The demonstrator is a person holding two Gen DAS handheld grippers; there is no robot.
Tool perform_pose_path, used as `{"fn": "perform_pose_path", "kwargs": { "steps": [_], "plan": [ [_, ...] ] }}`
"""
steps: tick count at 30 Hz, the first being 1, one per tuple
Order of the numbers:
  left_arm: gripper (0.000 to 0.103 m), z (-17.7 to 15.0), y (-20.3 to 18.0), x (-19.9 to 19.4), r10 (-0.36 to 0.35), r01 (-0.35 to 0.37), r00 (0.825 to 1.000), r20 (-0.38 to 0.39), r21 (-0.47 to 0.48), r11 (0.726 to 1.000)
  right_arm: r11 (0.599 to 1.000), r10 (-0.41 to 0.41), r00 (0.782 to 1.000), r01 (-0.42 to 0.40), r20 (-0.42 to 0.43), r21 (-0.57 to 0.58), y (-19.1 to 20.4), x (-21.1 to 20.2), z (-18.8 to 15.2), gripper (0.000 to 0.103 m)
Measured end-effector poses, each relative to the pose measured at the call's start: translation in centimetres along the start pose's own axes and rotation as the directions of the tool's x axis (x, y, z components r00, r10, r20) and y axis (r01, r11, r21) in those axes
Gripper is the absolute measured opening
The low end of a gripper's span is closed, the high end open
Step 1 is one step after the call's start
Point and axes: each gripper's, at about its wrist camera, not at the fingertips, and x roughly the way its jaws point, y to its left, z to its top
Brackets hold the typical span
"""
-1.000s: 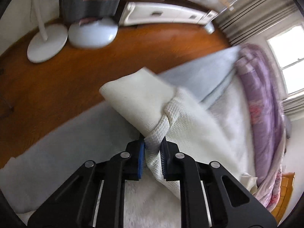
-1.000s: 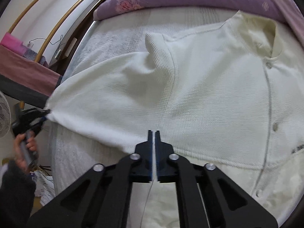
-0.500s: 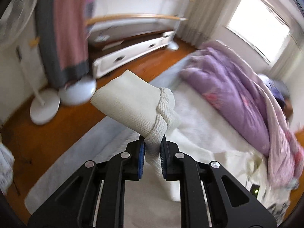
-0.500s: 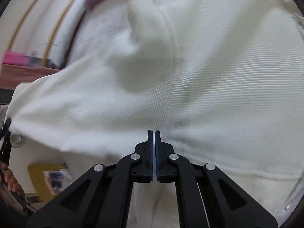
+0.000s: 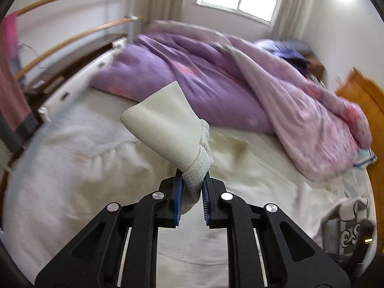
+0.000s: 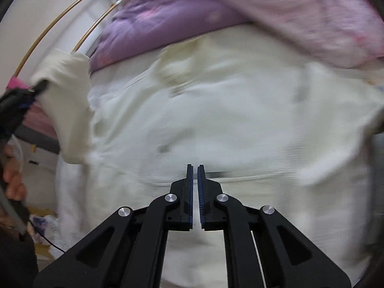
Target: Fold large clothes
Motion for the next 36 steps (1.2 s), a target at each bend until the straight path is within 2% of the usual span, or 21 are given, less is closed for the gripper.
{"fn": "perform_pose_path", "kwargs": {
  "steps": [5,9,13,14,16,17,18,19,21,22,25,27,29,30,32,33,34,35,36],
  "plan": [
    [0.014,-6.2,-10.8,6.0,-0.019,0.032,0.995,-0.102,0.134,0.99,0.995,-0.07,0.996,0.066,0.05,0.079,-9.6,-4.5,-1.5,0.006],
    [0.014,-11.2,-16.8,10.1,-0.006,0.057,0.981,-0.191,0.262,0.963,0.982,-0.119,0.99,0.106,0.075,0.154,-15.4,-6.8,-2.8,0.006],
    [0.016,-15.4,-19.7,12.4,0.03,0.063,0.967,-0.254,0.348,0.935,0.974,-0.125,0.988,0.105,0.086,0.202,-18.9,-7.9,-3.4,0.006],
    [0.02,-16.1,-20.0,12.8,0.027,0.068,0.965,-0.26,0.348,0.935,0.972,-0.13,0.988,0.109,0.087,0.208,-19.1,-7.9,-3.3,0.006],
    [0.053,-17.0,-19.8,13.1,0.003,0.114,0.949,-0.316,0.351,0.93,0.971,-0.138,0.986,0.116,0.094,0.21,-19.4,-8.1,-3.1,0.006],
    [0.08,-17.2,-19.5,12.7,-0.005,0.13,0.944,-0.329,0.357,0.925,0.971,-0.136,0.986,0.112,0.1,0.212,-19.5,-8.1,-2.8,0.006],
    [0.085,-17.3,-19.6,11.9,-0.015,0.132,0.954,-0.299,0.373,0.918,0.971,-0.135,0.985,0.11,0.106,0.212,-19.6,-8.3,-2.5,0.006],
    [0.085,-17.3,-19.5,11.0,-0.037,0.146,0.959,-0.279,0.382,0.913,0.971,-0.134,0.985,0.108,0.111,0.211,-19.9,-8.6,-2.2,0.006],
    [0.089,-17.0,-19.4,10.1,-0.076,0.181,0.957,-0.282,0.371,0.911,0.973,-0.136,0.982,0.107,0.133,0.202,-19.9,-9.3,-1.3,0.006],
    [0.089,-16.6,-18.9,9.6,-0.098,0.192,0.956,-0.277,0.338,0.921,0.974,-0.133,0.98,0.102,0.146,0.2,-20.0,-9.5,-0.7,0.006],
    [0.09,-15.3,-16.6,9.7,-0.047,0.112,0.965,-0.259,0.241,0.964,0.976,-0.135,0.974,0.099,0.18,0.194,-19.9,-10.5,1.7,0.006],
    [0.09,-14.6,-14.3,11.1,0.044,0.008,0.961,-0.272,0.187,0.982,0.975,-0.143,0.969,0.103,0.199,0.198,-20.3,-11.5,4.0,0.007],
    [0.09,-14.1,-12.5,12.8,0.094,-0.05,0.949,-0.302,0.152,0.987,0.973,-0.153,0.961,0.105,0.231,0.207,-21.0,-12.4,6.2,0.012],
    [0.09,-13.9,-11.8,13.8,0.126,-0.081,0.937,-0.327,0.147,0.986,0.97,-0.151,0.958,0.095,0.246,0.225,-21.9,-12.8,7.6,0.015],
    [0.09,-14.3,-10.8,16.8,0.218,-0.148,0.884,-0.413,0.195,0.97,0.952,-0.206,0.944,0.132,0.257,0.277,-23.8,-13.3,10.3,0.035],
    [0.09,-14.9,-10.5,18.6,0.238,-0.147,0.854,-0.463,0.223,0.964,0.946,-0.227,0.94,0.15,0.256,0.287,-24.7,-13.3,11.5,0.04],
    [0.09,-15.3,-10.2,19.5,0.236,-0.136,0.839,-0.489,0.231,0.963,0.936,-0.251,0.938,0.173,0.237,0.306,-26.0,-12.9,12.9,0.046],
    [0.09,-15.9,-10.1,20.5,0.238,-0.126,0.821,-0.519,0.242,0.962,0.923,-0.273,0.938,0.193,0.215,0.333,-27.1,-12.4,13.8,0.048],
    [0.092,-16.1,-10.1,21.0,0.236,-0.122,0.822,-0.519,0.243,0.962,0.901,-0.299,0.94,0.221,0.163,0.374,-29.0,-11.5,14.9,0.05]
  ]
}}
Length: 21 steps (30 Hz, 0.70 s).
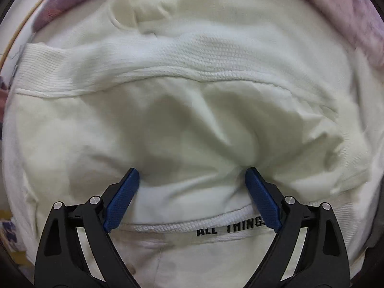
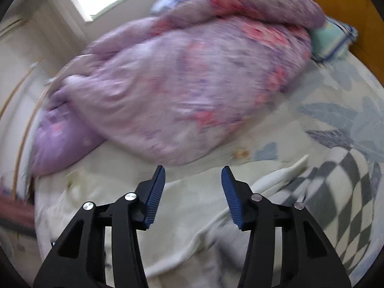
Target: Fold large clothes
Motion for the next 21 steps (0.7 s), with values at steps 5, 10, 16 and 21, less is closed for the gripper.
{"fn": "perform_pose_path", "kwargs": {
  "steps": [5,10,16,21],
  "plan": [
    [0.092,0.3,0.2,0.4,-0.02,0.02,1.0,-0.009,-0.004,1.0,0.975,-0.135,0.942,0.181,-0.306,0.128,-5.5,8.1,2.5,0.052],
    [0.092,0.5,0.7,0.7,-0.028,0.028,1.0,-0.006,-0.003,1.0,0.946,-0.236,0.874,0.306,-0.425,0.104,-6.5,10.3,2.5,0.052],
    [0.092,0.3,0.9,0.8,-0.028,0.028,1.0,-0.002,-0.001,1.0,0.892,-0.218,0.815,0.39,-0.538,0.23,-10.4,12.8,1.1,0.052],
    [0.093,-0.3,1.3,1.1,-0.03,0.03,0.999,0.02,0.001,1.0,0.862,-0.206,0.836,0.401,-0.508,0.311,-12.3,14.8,0.0,0.049]
  ]
}}
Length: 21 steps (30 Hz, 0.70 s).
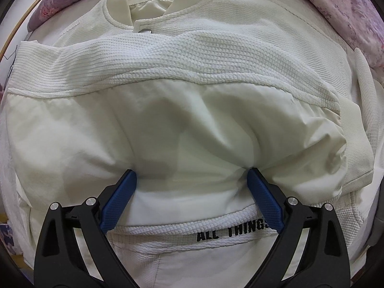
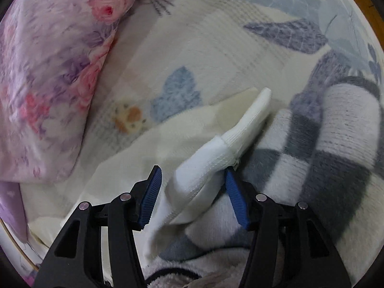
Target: Fold large clothes
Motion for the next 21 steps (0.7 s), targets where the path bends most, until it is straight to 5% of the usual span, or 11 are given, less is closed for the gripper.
{"fn": "perform_pose_path", "kwargs": {
  "steps": [2,4,8,11,15,19,21],
  "plan": [
    [0.093,-0.1,0.1,0.0,-0.002,0.002,1.0,0.005,0.002,1.0,1.0,0.013,0.998,-0.013,0.061,-0.003,-0.4,0.2,-0.3,0.024],
    [0.093,-0.1,0.2,0.1,-0.003,0.003,1.0,0.006,0.002,1.0,1.0,0.018,0.993,-0.018,0.115,0.006,-0.9,-0.1,-0.9,0.011],
    [0.093,-0.3,0.6,-0.3,-0.02,0.02,1.0,0.007,0.0,1.0,0.993,0.109,0.959,-0.095,0.262,-0.067,-1.1,-2.9,-3.3,0.004],
    [0.093,-0.7,1.5,-1.4,-0.058,0.058,0.998,-0.009,0.01,0.998,0.969,0.195,0.885,-0.109,0.422,-0.22,0.1,-7.3,-7.2,0.004],
    [0.093,-1.3,5.0,-5.3,-0.161,0.165,0.984,0.075,-0.064,0.984,0.902,0.368,0.773,-0.162,0.517,-0.4,2.2,-13.0,-14.1,0.004],
    [0.093,-1.9,9.7,-8.8,-0.178,0.196,0.974,0.138,-0.132,0.972,0.797,0.52,0.674,-0.162,0.525,-0.581,6.2,-17.7,-22.5,0.004],
    [0.093,-2.2,12.7,-9.9,-0.169,0.194,0.974,0.153,-0.17,0.966,0.739,0.574,0.655,-0.157,0.491,-0.655,9.9,-18.8,-25.9,0.004]
  ]
}}
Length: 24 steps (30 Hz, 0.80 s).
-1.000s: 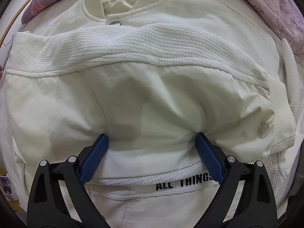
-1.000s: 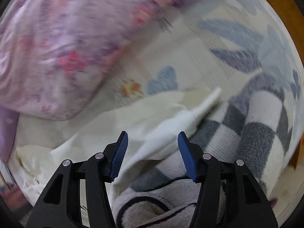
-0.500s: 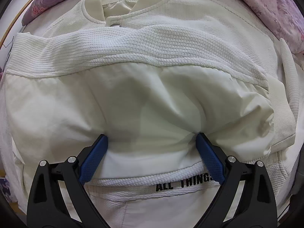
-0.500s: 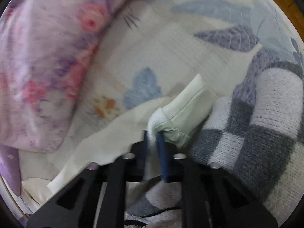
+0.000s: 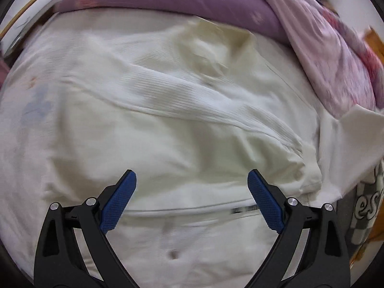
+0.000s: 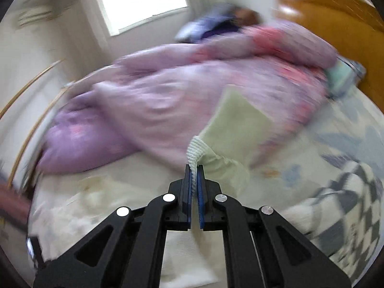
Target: Fold large clothes
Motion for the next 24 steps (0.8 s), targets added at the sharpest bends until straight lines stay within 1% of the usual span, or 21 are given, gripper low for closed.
{"fn": "perform_pose_path", "kwargs": {
  "steps": [1,2,3,4,6,7,8,9,10,11,12,13,14,15,17,19,20,21,23,24],
  "plan": [
    [0.093,-0.1,1.8,-0.9,0.01,-0.01,1.0,0.012,-0.022,1.0,0.997,0.054,0.999,-0.054,0.003,-0.05,3.9,-0.4,-0.5,0.004],
    [0.093,0.0,3.5,-1.6,0.021,-0.021,1.0,0.02,-0.041,0.999,0.992,0.094,0.996,-0.094,-0.007,-0.083,6.7,-0.5,-0.9,0.004],
    [0.093,0.3,4.2,-2.0,0.028,-0.027,0.999,0.022,-0.051,0.998,0.983,0.137,0.99,-0.139,-0.018,-0.123,10.0,-0.5,-1.7,0.004],
    [0.093,0.2,6.0,-2.6,0.037,-0.035,0.999,0.027,-0.069,0.997,0.975,0.164,0.986,-0.165,-0.022,-0.149,12.4,-0.4,-2.1,0.004],
    [0.093,0.1,9.2,-3.6,0.033,-0.029,0.999,0.033,-0.109,0.994,0.94,0.257,0.964,-0.266,-0.07,-0.214,19.4,0.4,-4.6,0.004],
    [0.093,0.3,10.6,-3.9,0.031,-0.027,0.999,0.033,-0.124,0.992,0.928,0.282,0.955,-0.296,-0.093,-0.226,22.2,0.8,-5.9,0.004],
    [0.093,0.3,11.3,-4.2,0.038,-0.033,0.999,0.031,-0.141,0.99,0.915,0.31,0.943,-0.33,-0.12,-0.231,24.2,1.2,-6.9,0.004],
    [0.093,0.2,12.7,-4.7,0.043,-0.038,0.999,0.032,-0.153,0.988,0.897,0.345,0.925,-0.374,-0.158,-0.236,26.9,2.1,-8.6,0.004],
    [0.093,0.0,14.2,-5.1,0.056,-0.05,0.998,0.034,-0.167,0.985,0.888,0.357,0.916,-0.393,-0.18,-0.24,28.6,2.7,-9.9,0.004],
    [0.093,-0.2,14.8,-5.2,0.066,-0.059,0.997,0.033,-0.173,0.983,0.872,0.374,0.901,-0.422,-0.221,-0.246,30.8,3.7,-11.8,0.005],
    [0.093,-0.5,16.1,-5.5,0.072,-0.065,0.997,0.032,-0.185,0.981,0.863,0.374,0.891,-0.436,-0.258,-0.254,32.4,4.8,-13.5,0.008],
    [0.093,-0.8,17.1,-5.6,0.071,-0.063,0.997,0.032,-0.195,0.979,0.863,0.348,0.889,-0.428,-0.297,-0.27,33.8,6.3,-15.1,0.009],
    [0.093,-1.0,17.9,-5.7,0.068,-0.06,0.997,0.032,-0.208,0.976,0.863,0.305,0.883,-0.414,-0.356,-0.288,35.2,8.4,-17.3,0.01],
    [0.093,-1.2,18.5,-5.6,0.064,-0.056,0.997,0.03,-0.22,0.974,0.864,0.282,0.868,-0.415,-0.408,-0.285,35.9,9.8,-18.4,0.01],
    [0.093,-1.6,19.7,-5.5,0.055,-0.048,0.998,0.022,-0.246,0.968,0.864,0.249,0.85,-0.412,-0.464,-0.291,36.7,10.9,-20.5,0.01],
    [0.093,-1.8,20.3,-5.3,0.025,-0.016,0.999,0.029,-0.271,0.962,0.87,0.267,0.845,-0.418,-0.464,-0.261,36.1,10.9,-20.9,0.011],
    [0.093,-1.9,20.3,-5.2,0.005,0.004,0.999,0.033,-0.279,0.96,0.877,0.28,0.838,-0.422,-0.468,-0.23,35.4,10.7,-20.8,0.012],
    [0.093,-1.8,20.2,-5.1,-0.026,0.037,0.999,0.042,-0.292,0.956,0.883,0.29,0.831,-0.424,-0.475,-0.201,34.7,10.4,-20.6,0.013],
    [0.093,-1.6,19.8,-5.1,-0.059,0.077,0.996,0.066,-0.31,0.948,0.888,0.308,0.818,-0.43,-0.486,-0.161,32.8,9.4,-20.0,0.018],
    [0.093,-1.4,19.4,-5.1,-0.076,0.097,0.994,0.079,-0.314,0.945,0.887,0.328,0.805,-0.443,-0.494,-0.133,31.7,8.9,-19.7,0.021]
  ]
}}
